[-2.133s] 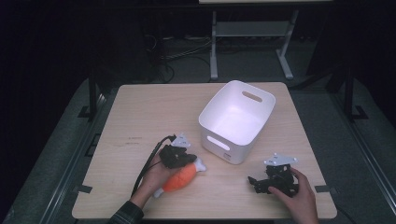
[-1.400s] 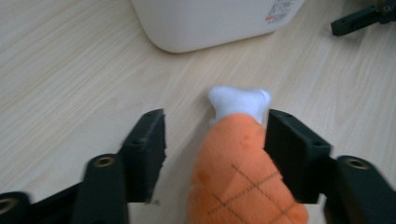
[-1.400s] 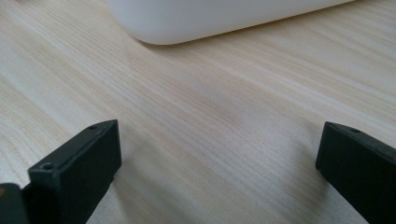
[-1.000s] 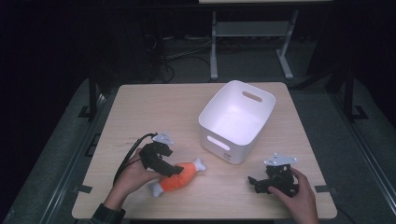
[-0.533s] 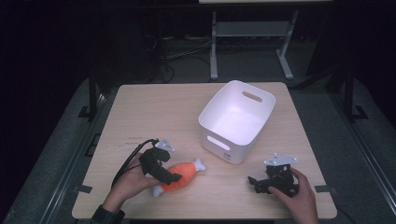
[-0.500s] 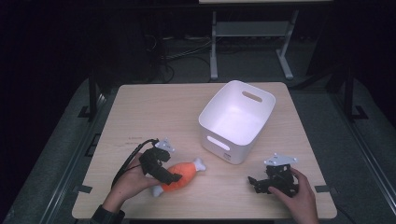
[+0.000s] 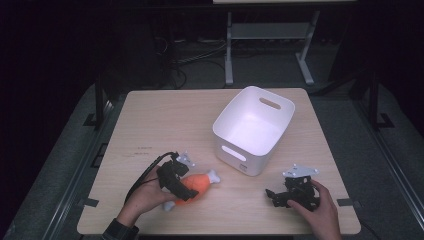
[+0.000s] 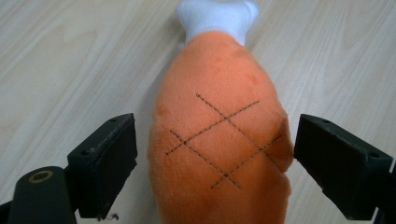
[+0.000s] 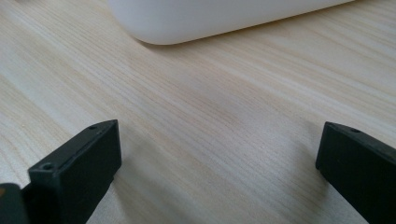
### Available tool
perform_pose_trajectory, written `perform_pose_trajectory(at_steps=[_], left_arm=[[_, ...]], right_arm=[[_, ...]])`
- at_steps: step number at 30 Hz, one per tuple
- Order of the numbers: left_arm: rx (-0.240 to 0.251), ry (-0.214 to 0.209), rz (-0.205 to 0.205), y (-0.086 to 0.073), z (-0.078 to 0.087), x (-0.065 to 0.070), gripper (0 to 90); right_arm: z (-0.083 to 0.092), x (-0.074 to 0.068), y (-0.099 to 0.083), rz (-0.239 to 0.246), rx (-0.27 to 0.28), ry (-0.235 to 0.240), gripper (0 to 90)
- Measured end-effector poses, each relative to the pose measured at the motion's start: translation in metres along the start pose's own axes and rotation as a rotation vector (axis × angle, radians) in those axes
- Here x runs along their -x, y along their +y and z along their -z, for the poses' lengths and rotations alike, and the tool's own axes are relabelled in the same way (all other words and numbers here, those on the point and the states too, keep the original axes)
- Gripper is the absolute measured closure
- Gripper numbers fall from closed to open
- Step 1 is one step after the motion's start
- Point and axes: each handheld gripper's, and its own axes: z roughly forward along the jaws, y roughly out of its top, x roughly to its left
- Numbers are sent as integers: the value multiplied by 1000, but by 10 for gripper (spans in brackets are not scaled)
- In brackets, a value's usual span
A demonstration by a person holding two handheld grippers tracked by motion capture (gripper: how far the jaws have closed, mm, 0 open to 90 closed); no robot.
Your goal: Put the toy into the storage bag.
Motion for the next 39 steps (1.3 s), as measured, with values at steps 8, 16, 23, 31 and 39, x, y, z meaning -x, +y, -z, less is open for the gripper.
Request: perform_pose_trajectory(at_steps=[8, 16, 23, 31, 39], left_arm=[[-20, -17, -11, 1, -9, 3, 126], [-49, -9, -18, 1, -17, 7, 126], [-70, 12, -30, 1, -21, 7, 126], [-86, 24, -37, 1, -23, 7, 137], [-83, 30, -53, 1, -21, 7, 197]], right_arm=[[0, 0, 0, 0, 0, 0, 0], [0, 0, 0, 0, 0, 0, 0], [0, 0, 0, 0, 0, 0, 0], [0, 0, 0, 0, 0, 0, 0], [0, 0, 0, 0, 0, 0, 0]])
